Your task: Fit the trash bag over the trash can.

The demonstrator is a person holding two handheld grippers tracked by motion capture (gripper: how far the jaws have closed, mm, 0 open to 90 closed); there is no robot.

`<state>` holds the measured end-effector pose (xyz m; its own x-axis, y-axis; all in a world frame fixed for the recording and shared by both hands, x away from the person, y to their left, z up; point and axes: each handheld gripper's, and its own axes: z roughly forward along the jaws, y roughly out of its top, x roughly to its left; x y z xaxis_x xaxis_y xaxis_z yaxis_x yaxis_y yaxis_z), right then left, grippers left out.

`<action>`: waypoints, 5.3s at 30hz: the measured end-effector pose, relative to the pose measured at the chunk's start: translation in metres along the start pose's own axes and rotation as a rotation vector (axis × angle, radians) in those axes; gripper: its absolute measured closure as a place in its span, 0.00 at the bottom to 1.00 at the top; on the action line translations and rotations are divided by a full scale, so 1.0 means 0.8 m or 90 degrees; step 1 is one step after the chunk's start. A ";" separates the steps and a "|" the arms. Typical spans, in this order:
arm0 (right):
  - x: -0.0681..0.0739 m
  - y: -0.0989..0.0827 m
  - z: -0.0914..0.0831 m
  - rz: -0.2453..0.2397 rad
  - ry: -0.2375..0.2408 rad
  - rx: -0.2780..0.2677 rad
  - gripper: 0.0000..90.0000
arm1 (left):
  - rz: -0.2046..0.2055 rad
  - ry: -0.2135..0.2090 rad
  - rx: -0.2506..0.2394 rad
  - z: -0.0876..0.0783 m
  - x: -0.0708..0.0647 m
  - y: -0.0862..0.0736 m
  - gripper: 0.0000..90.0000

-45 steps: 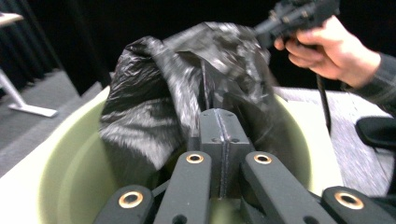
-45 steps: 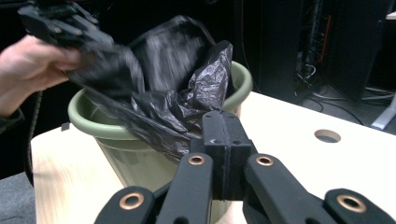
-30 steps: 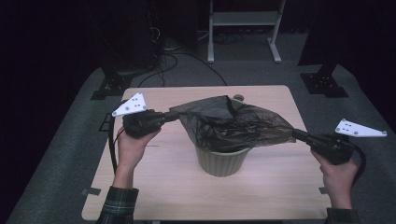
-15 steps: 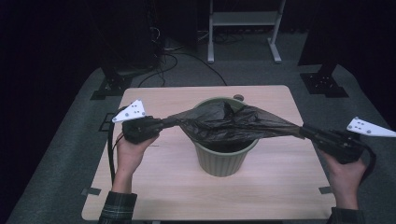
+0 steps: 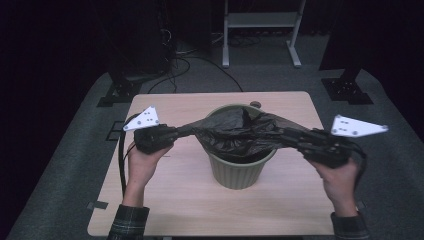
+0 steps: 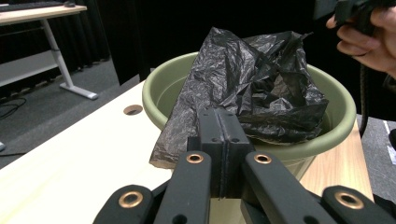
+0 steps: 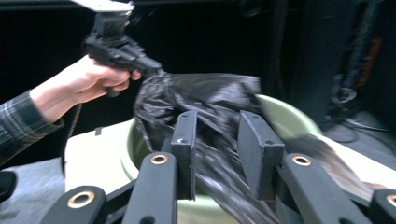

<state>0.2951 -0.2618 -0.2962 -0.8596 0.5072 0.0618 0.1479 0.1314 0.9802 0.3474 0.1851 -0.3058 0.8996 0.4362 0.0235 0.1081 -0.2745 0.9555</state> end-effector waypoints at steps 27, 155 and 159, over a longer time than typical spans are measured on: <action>0.033 0.001 0.127 -0.056 0.080 0.152 1.00 | -0.008 -0.004 -0.003 -0.005 0.002 -0.004 1.00; -0.120 0.005 0.052 0.072 -0.133 0.037 0.68 | -0.071 0.026 0.049 0.022 0.041 -0.026 0.90; -0.103 0.017 0.060 0.035 -0.082 0.026 0.53 | -0.060 0.034 0.037 0.017 0.033 -0.019 0.78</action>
<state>0.3913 -0.2610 -0.2969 -0.7801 0.6194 0.0887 0.2153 0.1327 0.9675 0.3753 0.1889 -0.3241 0.8604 0.5072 -0.0488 0.2170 -0.2781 0.9357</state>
